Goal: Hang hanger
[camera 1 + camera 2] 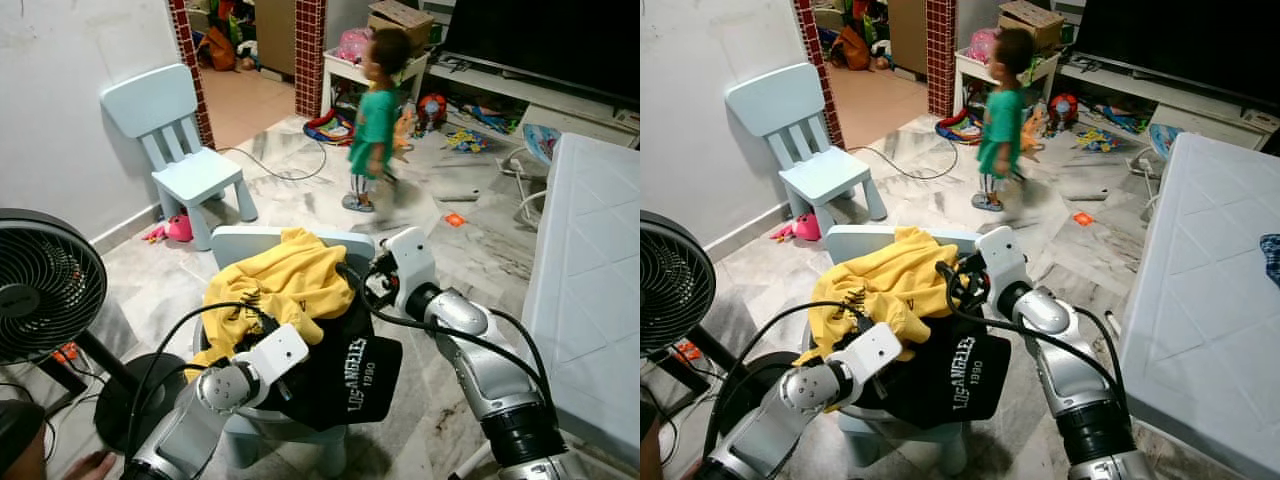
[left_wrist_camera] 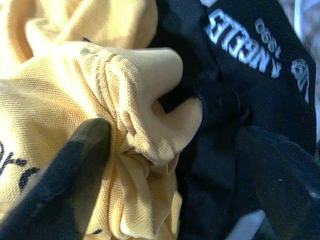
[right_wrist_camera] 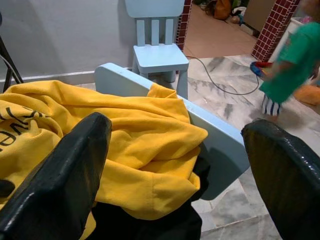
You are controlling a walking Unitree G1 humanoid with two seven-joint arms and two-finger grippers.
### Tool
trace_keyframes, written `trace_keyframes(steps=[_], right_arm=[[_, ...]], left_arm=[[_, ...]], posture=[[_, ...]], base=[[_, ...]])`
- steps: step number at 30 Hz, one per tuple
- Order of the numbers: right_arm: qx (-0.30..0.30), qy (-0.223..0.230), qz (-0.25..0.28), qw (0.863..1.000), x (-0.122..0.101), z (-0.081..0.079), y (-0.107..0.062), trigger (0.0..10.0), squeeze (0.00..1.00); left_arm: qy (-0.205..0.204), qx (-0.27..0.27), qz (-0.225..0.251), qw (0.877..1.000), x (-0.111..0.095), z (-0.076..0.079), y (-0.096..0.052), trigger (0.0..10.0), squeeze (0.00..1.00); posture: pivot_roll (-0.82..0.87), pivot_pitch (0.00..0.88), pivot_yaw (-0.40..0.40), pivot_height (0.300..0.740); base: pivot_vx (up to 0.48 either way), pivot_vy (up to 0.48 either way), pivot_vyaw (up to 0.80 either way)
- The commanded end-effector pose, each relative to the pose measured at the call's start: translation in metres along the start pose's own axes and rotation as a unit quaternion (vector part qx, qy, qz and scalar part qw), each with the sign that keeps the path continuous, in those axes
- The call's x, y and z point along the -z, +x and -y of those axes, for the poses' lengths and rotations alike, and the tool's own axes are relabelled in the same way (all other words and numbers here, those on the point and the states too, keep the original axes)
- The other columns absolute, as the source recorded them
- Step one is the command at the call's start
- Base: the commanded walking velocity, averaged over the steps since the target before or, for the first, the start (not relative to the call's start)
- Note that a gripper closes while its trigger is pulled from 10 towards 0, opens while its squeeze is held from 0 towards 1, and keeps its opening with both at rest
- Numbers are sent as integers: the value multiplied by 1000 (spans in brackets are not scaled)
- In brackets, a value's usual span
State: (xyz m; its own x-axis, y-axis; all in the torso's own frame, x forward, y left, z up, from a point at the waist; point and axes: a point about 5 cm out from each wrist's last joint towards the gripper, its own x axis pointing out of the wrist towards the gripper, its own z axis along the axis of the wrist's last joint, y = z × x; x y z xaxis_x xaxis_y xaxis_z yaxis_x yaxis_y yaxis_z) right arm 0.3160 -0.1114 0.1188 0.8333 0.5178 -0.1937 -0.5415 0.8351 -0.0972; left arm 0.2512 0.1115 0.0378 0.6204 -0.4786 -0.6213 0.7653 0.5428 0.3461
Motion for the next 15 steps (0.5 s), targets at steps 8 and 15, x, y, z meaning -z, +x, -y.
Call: trace_keyframes(steps=[8,15], right_arm=[[2,-8,0,1000,-2,3,0,10000,0],[2,-8,-1,1000,-2,4,1,10000,0]], left_arm=[[36,-7,4,999,-15,-2,-10,10000,0],[32,-3,-20,999,-2,5,-21,10000,0]], posture=[[-6,35,-23,740],[3,36,-26,740]], base=[[0,0,0],[0,0,0]])
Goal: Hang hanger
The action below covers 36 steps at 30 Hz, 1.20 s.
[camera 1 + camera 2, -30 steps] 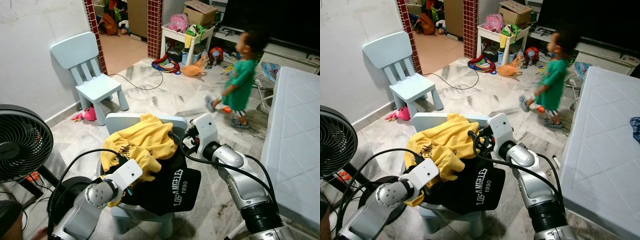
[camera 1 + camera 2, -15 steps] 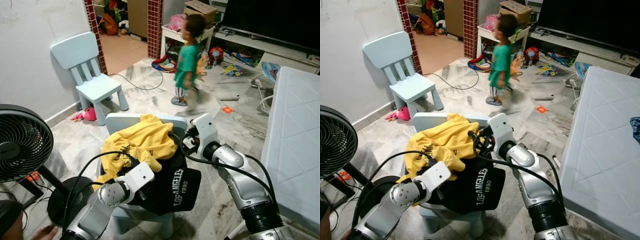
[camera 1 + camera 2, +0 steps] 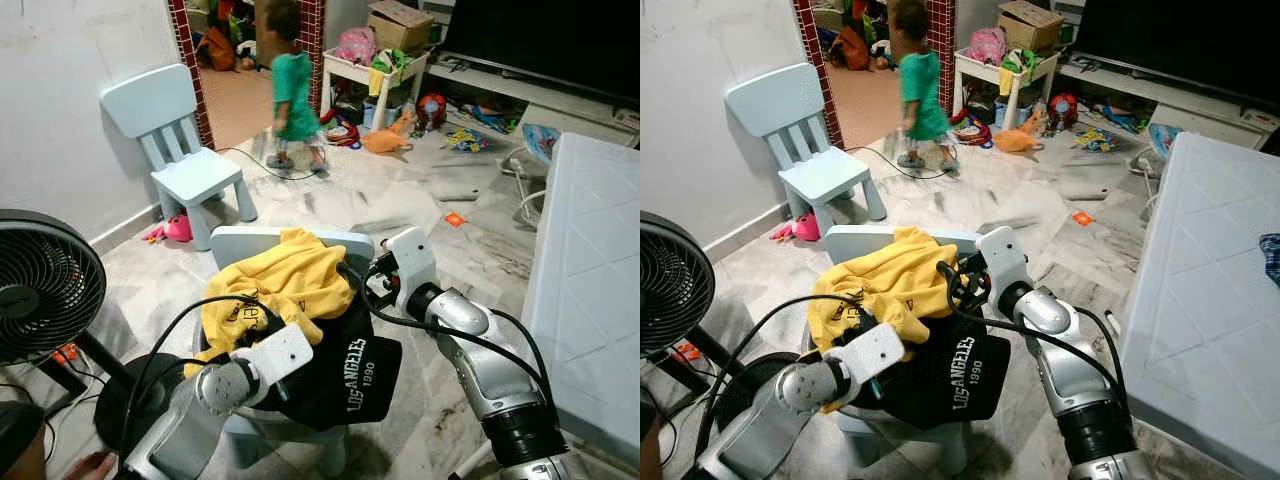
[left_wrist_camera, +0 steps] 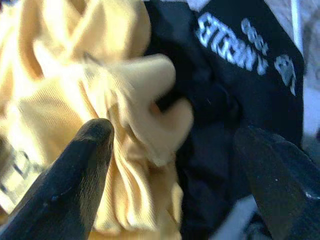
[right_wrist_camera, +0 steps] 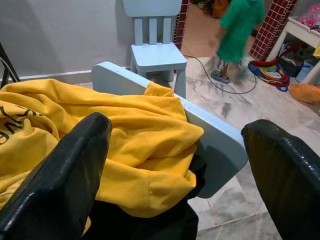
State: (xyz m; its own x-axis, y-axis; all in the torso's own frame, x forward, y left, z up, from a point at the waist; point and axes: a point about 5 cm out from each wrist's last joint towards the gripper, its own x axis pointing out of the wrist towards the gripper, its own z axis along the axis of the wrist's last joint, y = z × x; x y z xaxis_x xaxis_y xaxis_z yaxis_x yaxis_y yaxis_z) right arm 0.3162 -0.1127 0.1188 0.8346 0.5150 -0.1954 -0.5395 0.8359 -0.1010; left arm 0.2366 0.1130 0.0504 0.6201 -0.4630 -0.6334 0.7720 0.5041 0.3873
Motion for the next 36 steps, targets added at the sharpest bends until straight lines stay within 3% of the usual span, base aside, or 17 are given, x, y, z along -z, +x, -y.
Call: trace_keyframes(steps=[1,7,17,18,19,20,21,36], right_arm=[[0,-6,0,1000,-2,2,1,10000,0],[-3,-7,-1,1000,-2,2,3,10000,0],[-2,-7,0,1000,-3,2,4,10000,0],[-1,-8,0,1000,-3,3,3,10000,0],[-1,-8,0,1000,-3,3,3,10000,0],[0,-8,1,1000,-3,3,3,10000,0],[2,-9,1,1000,-3,4,3,10000,0],[9,-10,2,1000,-3,7,0,10000,0]], left_arm=[[2,-1,-17,1000,7,-1,-5,10000,0],[-10,-6,-37,999,17,-2,-12,10000,0],[-27,-40,-40,998,32,-14,-1,10000,0],[-32,-39,-38,998,33,-17,3,4667,0],[-32,-39,-38,998,33,-17,3,4667,0],[-34,-36,-36,998,34,-19,8,627,0],[-30,-29,-35,999,34,-19,11,0,0],[-8,-37,11,999,23,-25,25,0,0]], posture=[[3,36,-26,740],[9,34,-30,740],[0,32,-31,740],[-1,31,-31,740],[-1,31,-31,740],[-7,31,-29,740],[-7,31,-29,740],[-20,27,-28,740]], base=[[0,0,0],[0,0,0],[0,0,0],[0,0,0],[0,0,0],[0,0,0],[0,0,0],[0,0,0]])
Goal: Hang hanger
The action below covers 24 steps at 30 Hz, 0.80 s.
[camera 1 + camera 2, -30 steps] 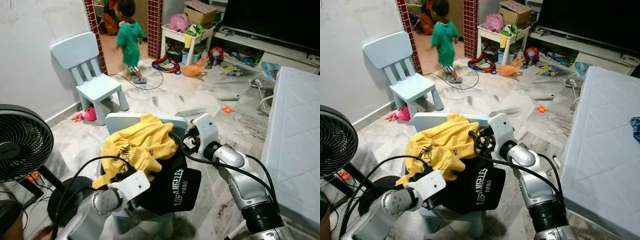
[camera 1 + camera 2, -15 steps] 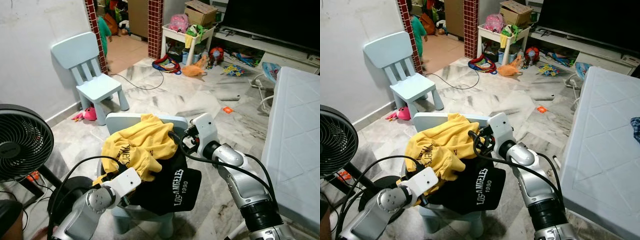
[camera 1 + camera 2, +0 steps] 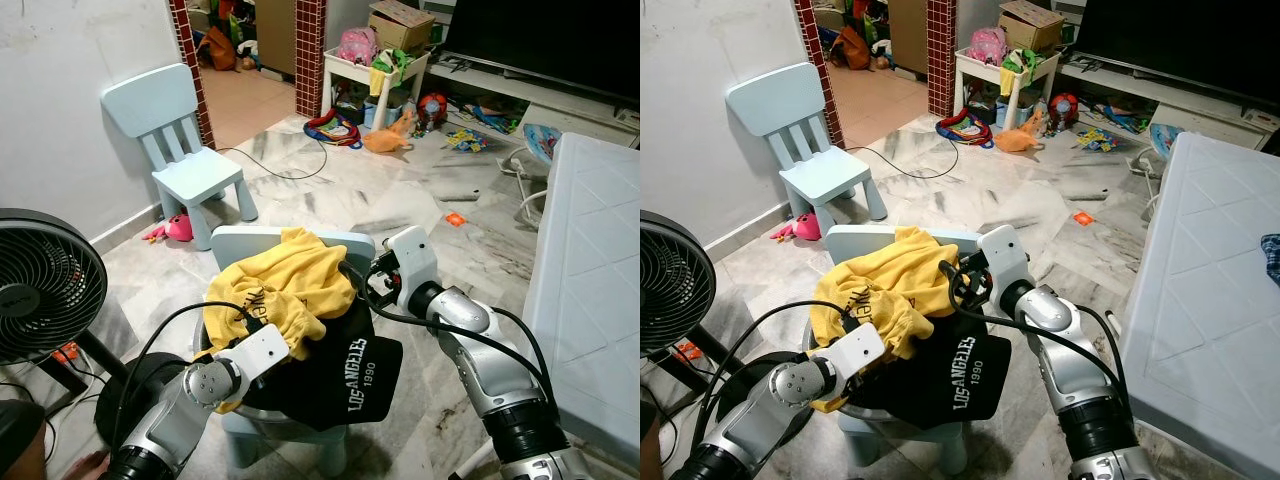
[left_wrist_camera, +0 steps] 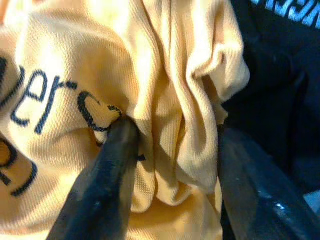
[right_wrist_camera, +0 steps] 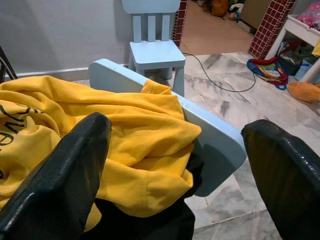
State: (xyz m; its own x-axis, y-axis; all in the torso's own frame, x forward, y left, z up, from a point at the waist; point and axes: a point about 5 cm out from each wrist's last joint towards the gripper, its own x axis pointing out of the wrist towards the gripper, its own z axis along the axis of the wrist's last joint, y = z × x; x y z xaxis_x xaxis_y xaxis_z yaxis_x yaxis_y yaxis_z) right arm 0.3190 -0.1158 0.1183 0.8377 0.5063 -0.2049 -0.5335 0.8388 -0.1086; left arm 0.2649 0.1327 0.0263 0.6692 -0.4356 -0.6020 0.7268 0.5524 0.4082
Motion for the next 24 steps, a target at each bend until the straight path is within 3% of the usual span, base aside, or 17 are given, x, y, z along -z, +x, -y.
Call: trace_keyframes(steps=[1,10,24], right_arm=[[4,-7,7,1000,-4,3,-1,10000,0],[-5,-7,3,1000,-1,0,1,10000,0],[-5,-5,5,1000,1,-1,4,10000,0]], left_arm=[[9,-10,13,1000,-6,-4,1,0,0],[18,-36,66,997,-24,-7,0,0,0],[-13,-35,83,996,-25,-1,-1,0,0]], posture=[[-19,26,-29,740],[-7,3,-45,740],[6,0,-34,740]], base=[[0,0,0],[0,0,0],[0,0,0]])
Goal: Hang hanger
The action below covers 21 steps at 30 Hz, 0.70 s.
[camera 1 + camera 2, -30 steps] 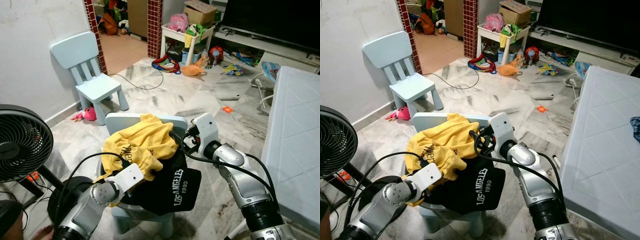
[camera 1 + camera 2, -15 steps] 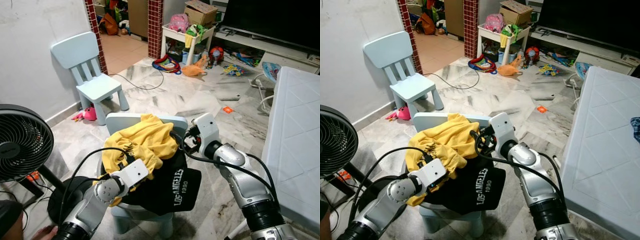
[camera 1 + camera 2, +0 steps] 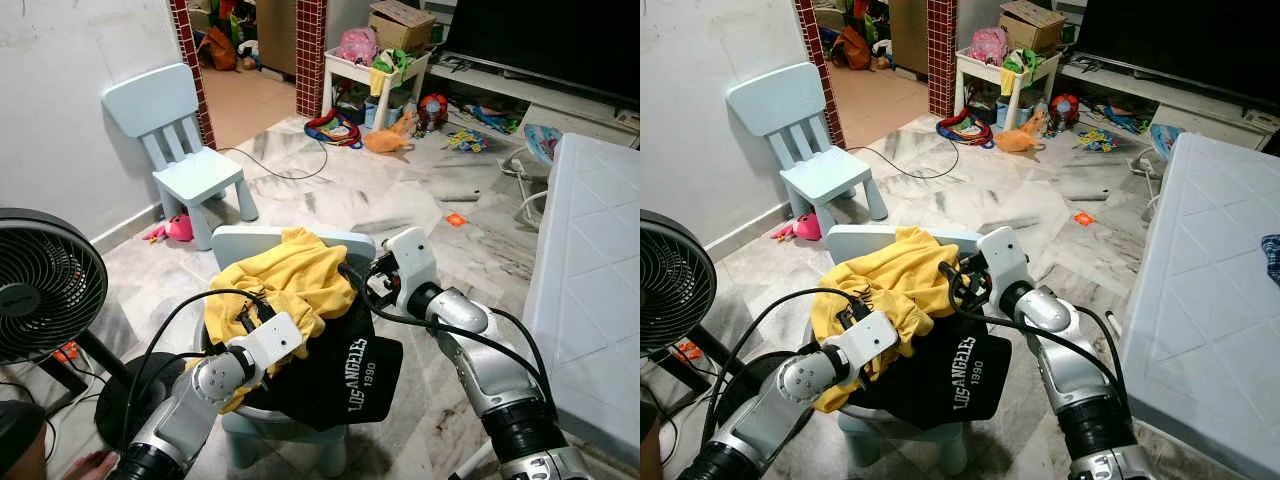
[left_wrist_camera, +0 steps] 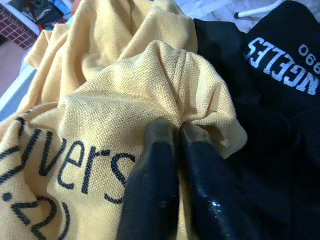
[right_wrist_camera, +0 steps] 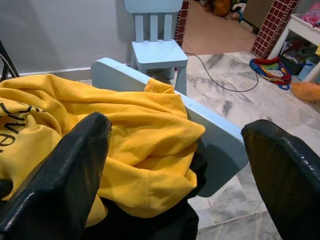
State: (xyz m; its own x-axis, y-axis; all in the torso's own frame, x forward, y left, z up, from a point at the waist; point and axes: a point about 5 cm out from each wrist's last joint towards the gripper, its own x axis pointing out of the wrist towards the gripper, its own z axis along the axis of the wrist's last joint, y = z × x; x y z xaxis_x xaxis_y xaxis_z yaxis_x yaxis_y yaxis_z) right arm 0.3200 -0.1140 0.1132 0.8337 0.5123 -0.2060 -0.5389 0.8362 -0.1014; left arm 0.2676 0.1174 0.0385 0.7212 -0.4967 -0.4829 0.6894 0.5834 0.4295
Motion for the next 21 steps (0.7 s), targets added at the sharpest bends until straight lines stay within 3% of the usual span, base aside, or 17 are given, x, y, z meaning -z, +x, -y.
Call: trace_keyframes(steps=[1,5,16,17,20,21], right_arm=[[-1,-8,5,1000,-3,1,2,10000,0],[1,-3,4,1000,0,0,3,10000,0],[2,-4,16,1000,-5,1,12,10000,0],[3,-4,18,1000,-5,1,13,10000,0],[4,-4,19,1000,-5,0,12,10000,0],[5,-3,22,1000,-5,0,12,10000,0]], left_arm=[[-8,-10,16,1000,-5,-2,-1,0,0],[-37,-54,64,996,-21,-14,-5,0,0],[-71,-86,131,985,-49,-28,-9,0,0],[-144,-107,172,969,-62,-35,-15,0,0],[-216,-122,214,945,-71,-43,-24,0,0],[-262,-147,236,924,-71,-51,-38,0,0]], posture=[[6,0,-34,740],[12,0,-36,740],[21,0,-44,740],[20,0,-41,740],[21,0,-39,740],[25,0,-38,740]], base=[[0,0,0],[0,0,0],[0,0,0],[0,0,0],[0,0,0],[0,0,0]])
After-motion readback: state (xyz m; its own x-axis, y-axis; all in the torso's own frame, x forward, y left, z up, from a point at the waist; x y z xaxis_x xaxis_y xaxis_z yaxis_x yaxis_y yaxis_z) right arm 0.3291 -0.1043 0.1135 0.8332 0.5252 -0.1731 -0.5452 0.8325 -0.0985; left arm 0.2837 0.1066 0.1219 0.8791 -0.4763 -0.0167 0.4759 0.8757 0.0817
